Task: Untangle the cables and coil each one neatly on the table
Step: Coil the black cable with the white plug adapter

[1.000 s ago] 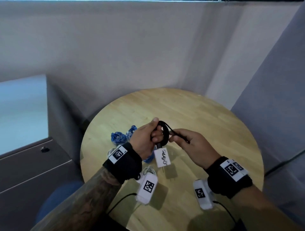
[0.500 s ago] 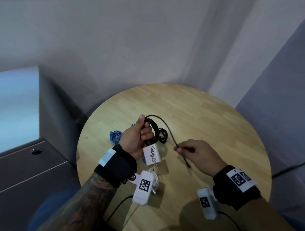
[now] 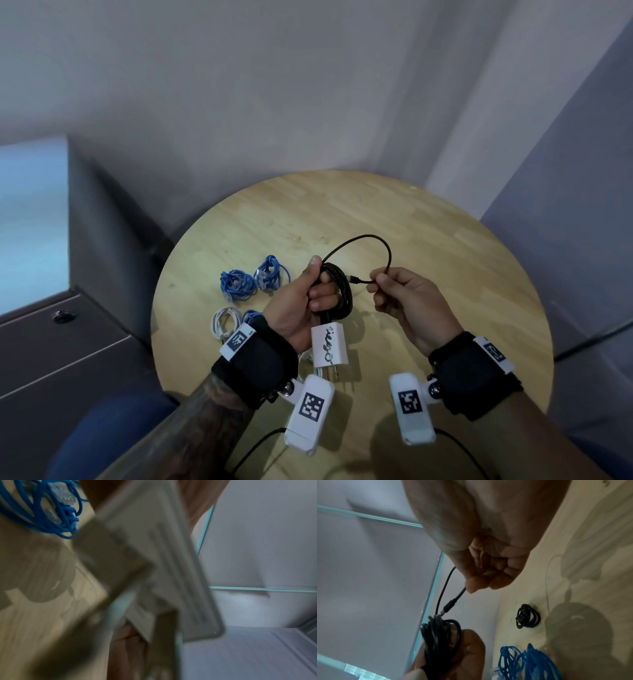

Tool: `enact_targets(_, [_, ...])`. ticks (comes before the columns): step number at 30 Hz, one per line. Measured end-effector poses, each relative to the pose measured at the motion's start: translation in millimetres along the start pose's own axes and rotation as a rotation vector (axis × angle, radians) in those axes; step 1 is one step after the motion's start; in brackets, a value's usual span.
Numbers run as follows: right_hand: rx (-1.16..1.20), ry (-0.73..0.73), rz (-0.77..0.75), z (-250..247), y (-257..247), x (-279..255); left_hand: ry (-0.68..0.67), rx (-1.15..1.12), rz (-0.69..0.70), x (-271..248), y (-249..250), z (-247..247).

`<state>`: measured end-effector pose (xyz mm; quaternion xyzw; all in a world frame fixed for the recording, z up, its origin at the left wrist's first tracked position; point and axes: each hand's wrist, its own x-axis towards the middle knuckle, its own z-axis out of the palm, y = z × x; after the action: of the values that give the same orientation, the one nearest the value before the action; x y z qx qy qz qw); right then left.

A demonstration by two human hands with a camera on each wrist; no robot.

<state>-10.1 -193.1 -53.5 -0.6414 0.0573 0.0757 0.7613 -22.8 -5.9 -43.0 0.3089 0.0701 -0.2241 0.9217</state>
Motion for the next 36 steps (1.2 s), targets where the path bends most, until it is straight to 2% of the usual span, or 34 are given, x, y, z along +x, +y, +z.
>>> enact_targets(4, [-0.129,0.030,-0.056,3,3,1,-0.019,-0.003,0.003,-1,0,1])
enact_targets(10, [-0.159,0.095,-0.070,6,7,1,-0.030,0.024,-0.008,1,-4,3])
enact_targets(15, [-0.093,-0.011,-0.040,14,3,-3,-0.006,0.050,-0.034,3,-6,5])
enact_targets(18, [-0.067,-0.057,-0.083,20,2,-8,0.010,0.067,-0.025,1,-8,10])
enact_targets(22, [-0.176,-0.093,-0.157,25,2,-13,0.082,0.118,0.053,9,-9,2])
enact_targets(24, [-0.319,-0.131,-0.186,28,7,-14,0.120,0.170,0.092,11,-12,0])
enact_targets(26, [-0.416,-0.079,-0.233,34,10,-16,0.127,0.245,0.110,9,-16,4])
enact_targets(29, [-0.264,0.004,-0.275,37,4,-18,0.089,0.294,0.147,4,-23,13])
enact_targets(33, [-0.128,0.010,-0.237,32,-5,-16,0.088,0.339,0.137,6,-26,16])
enact_targets(36, [-0.012,0.018,-0.169,30,-9,-14,-0.026,0.401,0.132,5,-26,18])
